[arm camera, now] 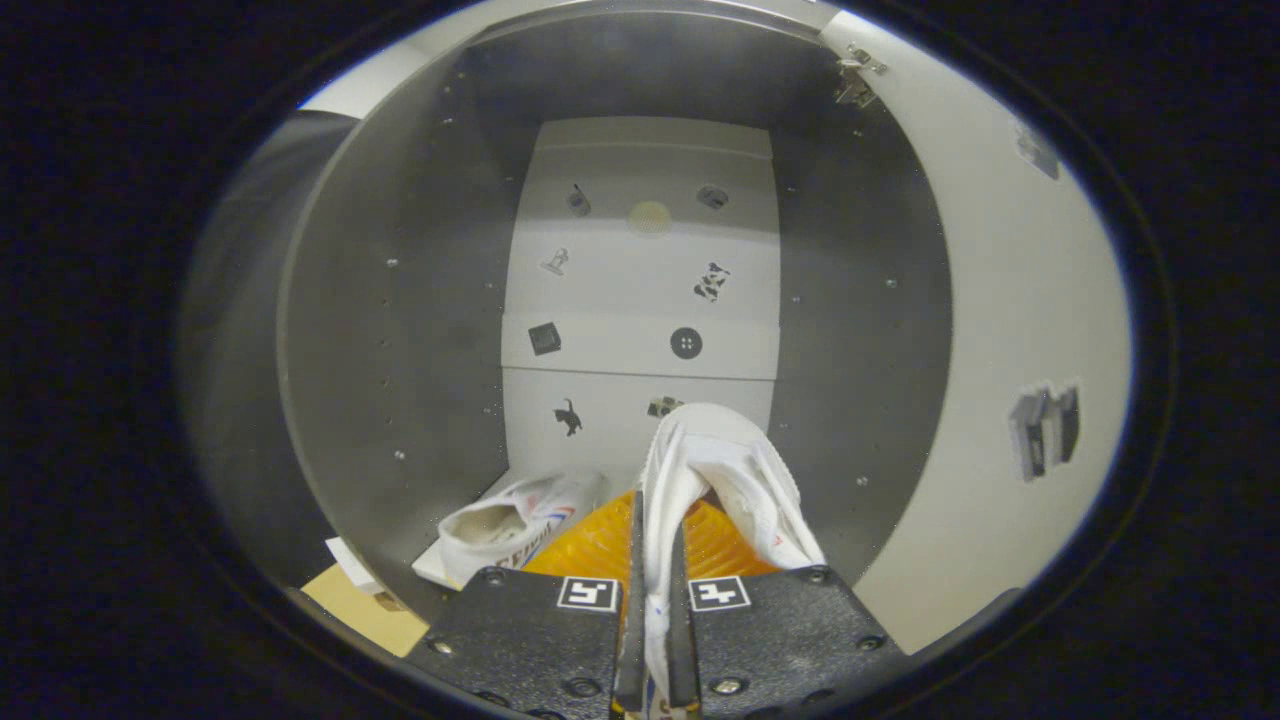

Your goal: Open the shoe cabinet door, grab the shoes and put them into the shoe cabinet, then close the shoe cabinet door.

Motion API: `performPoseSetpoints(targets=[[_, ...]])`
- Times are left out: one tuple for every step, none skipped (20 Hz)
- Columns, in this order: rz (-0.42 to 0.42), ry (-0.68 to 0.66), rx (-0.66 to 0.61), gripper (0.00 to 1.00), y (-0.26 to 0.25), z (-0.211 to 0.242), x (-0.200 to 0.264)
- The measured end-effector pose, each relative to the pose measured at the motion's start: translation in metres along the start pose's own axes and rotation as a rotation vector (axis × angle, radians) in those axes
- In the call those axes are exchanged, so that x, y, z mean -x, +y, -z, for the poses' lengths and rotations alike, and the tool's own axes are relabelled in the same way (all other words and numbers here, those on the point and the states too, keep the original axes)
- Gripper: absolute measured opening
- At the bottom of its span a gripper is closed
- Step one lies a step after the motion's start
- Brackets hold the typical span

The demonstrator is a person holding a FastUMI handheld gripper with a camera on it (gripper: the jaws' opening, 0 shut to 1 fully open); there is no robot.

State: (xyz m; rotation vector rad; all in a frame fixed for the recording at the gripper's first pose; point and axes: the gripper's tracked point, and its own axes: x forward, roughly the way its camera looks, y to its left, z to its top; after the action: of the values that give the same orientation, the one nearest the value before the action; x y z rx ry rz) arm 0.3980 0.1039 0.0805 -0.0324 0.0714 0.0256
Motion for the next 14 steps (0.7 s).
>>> performPoseSetpoints(targets=[[0.008, 0.005, 0.009, 0.13, -0.001, -0.002, -0.015], [0.012, 0.013, 0.027, 0.13, 0.0, -0.002, -0.031], [0.01, 0.022, 0.047, 0.13, 0.004, 0.0, -0.046], [0.012, 0.037, 0.065, 0.13, 0.005, 0.005, -0.059], [0.013, 0.061, 0.071, 0.13, 0.007, 0.012, -0.07], [0.007, 0.084, 0.067, 0.13, 0.011, 0.021, -0.08], [-0.002, 0.11, 0.058, 0.13, 0.012, 0.03, -0.087], [-0.007, 0.14, 0.05, 0.13, 0.013, 0.039, -0.094], [-0.006, 0.169, 0.043, 0.13, 0.015, 0.049, -0.101], [-0.005, 0.193, 0.032, 0.13, 0.016, 0.057, -0.106], [-0.004, 0.224, 0.024, 0.13, 0.017, 0.063, -0.111], [0.001, 0.255, 0.026, 0.13, 0.018, 0.068, -0.115], [0.009, 0.294, 0.019, 0.13, 0.018, 0.075, -0.119], [0.012, 0.321, -0.017, 0.13, 0.019, 0.079, -0.122]])
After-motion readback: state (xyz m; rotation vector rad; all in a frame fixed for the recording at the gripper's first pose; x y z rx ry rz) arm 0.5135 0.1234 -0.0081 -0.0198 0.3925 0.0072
